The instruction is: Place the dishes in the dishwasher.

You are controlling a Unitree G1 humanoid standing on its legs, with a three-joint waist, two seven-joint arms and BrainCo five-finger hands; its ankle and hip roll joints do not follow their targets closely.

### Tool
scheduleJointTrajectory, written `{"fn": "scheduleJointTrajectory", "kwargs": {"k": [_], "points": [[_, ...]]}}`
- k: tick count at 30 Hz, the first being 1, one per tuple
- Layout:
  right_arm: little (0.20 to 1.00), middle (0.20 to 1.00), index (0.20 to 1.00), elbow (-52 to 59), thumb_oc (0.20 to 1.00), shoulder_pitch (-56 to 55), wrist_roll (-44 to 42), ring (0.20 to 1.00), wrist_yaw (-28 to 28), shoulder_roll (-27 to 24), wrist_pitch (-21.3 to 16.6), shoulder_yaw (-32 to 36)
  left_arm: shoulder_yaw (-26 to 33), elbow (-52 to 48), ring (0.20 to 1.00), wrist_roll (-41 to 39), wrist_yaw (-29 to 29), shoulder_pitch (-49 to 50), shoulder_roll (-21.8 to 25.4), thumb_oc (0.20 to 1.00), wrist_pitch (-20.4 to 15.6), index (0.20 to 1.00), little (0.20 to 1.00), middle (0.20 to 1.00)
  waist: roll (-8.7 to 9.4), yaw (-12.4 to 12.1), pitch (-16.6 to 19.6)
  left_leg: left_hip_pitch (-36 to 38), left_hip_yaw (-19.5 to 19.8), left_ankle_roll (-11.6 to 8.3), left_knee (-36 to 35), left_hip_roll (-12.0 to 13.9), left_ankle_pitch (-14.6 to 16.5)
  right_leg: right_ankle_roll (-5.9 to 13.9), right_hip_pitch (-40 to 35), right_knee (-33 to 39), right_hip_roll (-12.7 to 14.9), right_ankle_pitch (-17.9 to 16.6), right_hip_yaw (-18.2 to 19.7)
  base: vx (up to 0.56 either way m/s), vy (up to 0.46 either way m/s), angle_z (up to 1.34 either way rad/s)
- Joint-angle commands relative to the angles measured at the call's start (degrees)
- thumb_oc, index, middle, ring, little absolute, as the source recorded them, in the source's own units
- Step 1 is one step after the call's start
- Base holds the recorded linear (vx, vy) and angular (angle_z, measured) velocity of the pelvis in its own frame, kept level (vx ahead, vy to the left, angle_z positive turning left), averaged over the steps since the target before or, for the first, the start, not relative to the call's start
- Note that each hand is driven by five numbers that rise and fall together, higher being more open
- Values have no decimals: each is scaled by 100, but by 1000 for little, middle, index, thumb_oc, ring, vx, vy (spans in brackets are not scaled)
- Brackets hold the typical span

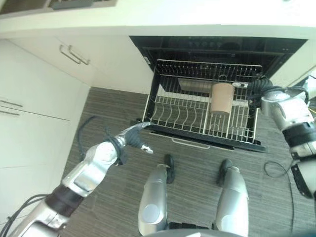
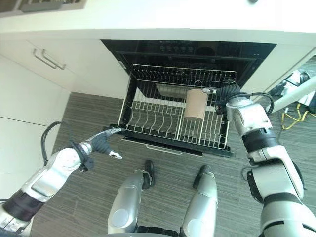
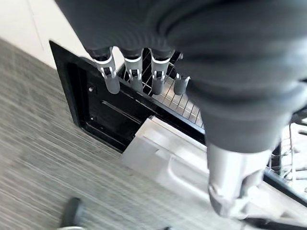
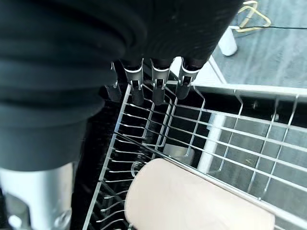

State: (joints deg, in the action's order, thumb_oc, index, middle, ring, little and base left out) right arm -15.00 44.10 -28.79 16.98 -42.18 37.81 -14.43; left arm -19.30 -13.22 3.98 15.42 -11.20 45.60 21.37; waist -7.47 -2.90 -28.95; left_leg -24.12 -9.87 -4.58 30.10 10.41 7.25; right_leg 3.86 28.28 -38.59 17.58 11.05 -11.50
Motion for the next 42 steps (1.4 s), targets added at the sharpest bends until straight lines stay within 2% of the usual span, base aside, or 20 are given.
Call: {"fn": "scheduleJointTrajectory", "kwargs": {"k": [1, 4, 6, 13, 14, 20, 22, 23, 24, 26, 30, 31, 33, 34, 35, 36, 38, 39, 40, 42], "points": [[1000, 1000, 1000, 315, 1000, 105, -98, 1000, 287, -11, -276, 455, 232, -267, 1000, -530, -448, 296, 306, 1000, -322, 1000, 1000, 1000, 53, -45, -85, 92, -6, 210, -168, 147, 74, 80, -328, 111, 183, 189, 76, -71, -47, -6], [1000, 1000, 1000, 1158, 1000, -604, 4, 1000, 292, 132, -548, 843, 773, -346, 1000, -895, -911, 258, 219, 1000, -677, 1000, 1000, 1000, 175, 42, -85, 143, -30, 220, -172, 161, 91, 81, -382, 126, 153, 192, 79, 6, -51, -1], [1000, 1000, 1000, 1897, 1000, -1295, 104, 1000, 101, 320, -892, 1236, 1246, -472, 1000, -1131, -1335, 306, 37, 1000, -1128, 1000, 1000, 1000, 288, 127, -85, 234, -69, 227, -211, 166, 92, 91, -480, 173, 118, 187, 54, 20, -67, -1], [1000, 1000, 1000, 3188, 1000, -2255, 157, 1000, -546, 723, -1809, 1725, 1842, -865, 1000, -1139, -2294, 247, -531, 1000, -2361, 1000, 1000, 1000, 517, 250, -84, 505, -114, 194, -273, 196, 121, 111, -790, 305, 16, 178, 1, 22, -68, 1], [1000, 1000, 1000, 3502, 1000, -2443, 329, 1000, -854, 891, -2243, 1807, 1960, -950, 1000, -1092, -2493, 250, -758, 1000, -2724, 1000, 1000, 1000, 597, 265, -63, 654, -136, 182, -348, 204, 111, 111, -962, 427, -43, 156, -31, 53, -83, 15], [1000, 1000, 1000, 4196, 1000, -2919, 566, 1000, -1556, 996, -3184, 1996, 2290, -1202, 1000, -1388, -2829, 386, -1215, 1000, -3647, 1000, 1000, 1000, 772, 274, 350, 1169, -276, 87, -939, 216, -61, 143, -1561, 1255, -238, -47, -181, 73, -25, 1], [1000, 1000, 1000, 4392, 1000, -3132, 303, 1000, -1657, 1000, -3546, 2122, 2422, -1320, 1000, -1304, -2838, 448, -1413, 1000, -4049, 1000, 1000, 1000, 885, 287, 673, 1485, -328, 71, -1285, 133, -102, 185, -1966, 1896, -329, -218, -202, 135, 120, -11], [1000, 1000, 1000, 4456, 1000, -3235, 256, 1000, -1632, 992, -3722, 2203, 2496, -1379, 1000, -1315, -2810, 493, -1443, 1000, -4177, 1000, 1000, 1000, 917, 295, 790, 1604, -364, 90, -1427, 70, -134, 222, -2112, 2148, -330, -338, -208, 105, 122, -6], [1000, 1000, 1000, 4456, 1000, -3235, 256, 1000, -1632, 992, -3722, 2203, 2496, -1379, 1000, -1315, -2810, 493, -1443, 1000, -4177, 1000, 1000, 1000, 917, 295, 790, 1604, -364, 90, -1427, 70, -134, 222, -2112, 2148, -330, -338, -208, 129, 187, -8], [1000, 1000, 1000, 4555, 1000, -3446, 194, 1000, -1610, 1023, -3928, 2356, 2642, -1473, 1000, -1519, -2660, 544, -1463, 1000, -4325, 1000, 1000, 1000, 968, 326, 1130, 1880, -423, 154, -1737, -129, -136, 351, -2411, 2602, -268, -605, -208, 203, 252, -4], [1000, 1000, 1000, 4730, 1000, -3758, 318, 1000, -1675, 1263, -4152, 2377, 2700, -1548, 1000, -1523, -2243, 583, -1409, 1000, -4396, 1000, 1000, 1000, 1026, 425, 1663, 2544, -451, 244, -2974, -586, -400, 762, -2622, 3391, 22, -1962, -3, 189, 226, -8], [1000, 1000, 1000, 4724, 1000, -3786, 321, 1000, -1751, 1340, -4230, 2364, 2701, -1558, 1000, -1458, -2157, 593, -1381, 1000, -4462, 1000, 1000, 1000, 1016, 438, 1723, 2697, -528, 271, -3192, -608, -437, 821, -2593, 3372, 44, -2102, -69, 98, 224, -18], [1000, 1000, 1000, 4682, 1000, -3856, 204, 1000, -1950, 1373, -4290, 2369, 2716, -1535, 1000, -1503, -2093, 652, -1319, 1000, -4523, 1000, 1000, 1000, 959, 395, 1819, 2947, -728, 305, -3460, -586, -451, 803, -2706, 3283, -151, -1874, -458, 23, 181, -46], [1000, 1000, 1000, 4671, 1000, -3874, 148, 1000, -1972, 1330, -4305, 2374, 2712, -1517, 1000, -1551, -2108, 646, -1286, 1000, -4504, 1000, 1000, 1000, 944, 404, 1858, 2970, -764, 335, -3486, -581, -439, 757, -2741, 3237, -354, -1678, -531, -16, 113, -83], [1000, 1000, 1000, 4663, 1000, -3925, 63, 1000, -1989, 1271, -4317, 2409, 2709, -1482, 1000, -1638, -2095, 643, -1254, 1000, -4504, 1000, 1000, 1000, 929, 438, 1900, 2988, -723, 375, -3505, -599, -423, 689, -2761, 3174, -641, -1430, -497, -21, 95, -86], [1000, 1000, 1000, 4617, 1000, -4059, -26, 1000, -2041, 1141, -4349, 2560, 2671, -1379, 1000, -1780, -2007, 600, -1211, 1000, -4474, 1000, 1000, 1000, 916, 533, 1992, 2975, -594, 425, -3510, -669, -434, 448, -2761, 2997, -1213, -1030, -273, -23, 59, -41], [1000, 1000, 1000, 4537, 1000, -4078, -146, 1000, -2110, 1007, -4402, 2659, 2552, -1248, 1000, -1727, -2020, 575, -1213, 1000, -4496, 1000, 1000, 1000, 931, 571, 2084, 2982, -435, 460, -3510, -810, -428, 244, -2795, 2966, -1615, -863, -111, -44, -23, 1], [1000, 1000, 1000, 4527, 1000, -4094, -184, 1000, -2122, 981, -4448, 2677, 2525, -1234, 1000, -1725, -2023, 571, -1217, 1000, -4483, 1000, 1000, 1000, 933, 570, 2106, 2981, -397, 467, -3510, -835, -428, 217, -2823, 3023, -1642, -851, -112, -34, -206, 15], [1000, 1000, 1000, 4475, 1000, -4181, -289, 1000, -2206, 936, -4572, 2749, 2531, -1137, 1000, -1736, -1978, 628, -1269, 1000, -4461, 1000, 1000, 1000, 895, 554, 2180, 2973, -378, 410, -3510, -828, -483, 70, -3081, 3444, -1709, -671, -155, -23, -300, 21], [1000, 1000, 1000, 4588, 1000, -4298, -272, 1000, -2128, 901, -4529, 2848, 2608, -1129, 1000, -1869, -1812, 739, -1317, 1000, -4426, 1000, 1000, 1000, 818, 571, 2186, 2976, -500, 314, -3442, -865, -576, -21, -3199, 3562, -1754, -569, -185, -39, -264, 33]]}}
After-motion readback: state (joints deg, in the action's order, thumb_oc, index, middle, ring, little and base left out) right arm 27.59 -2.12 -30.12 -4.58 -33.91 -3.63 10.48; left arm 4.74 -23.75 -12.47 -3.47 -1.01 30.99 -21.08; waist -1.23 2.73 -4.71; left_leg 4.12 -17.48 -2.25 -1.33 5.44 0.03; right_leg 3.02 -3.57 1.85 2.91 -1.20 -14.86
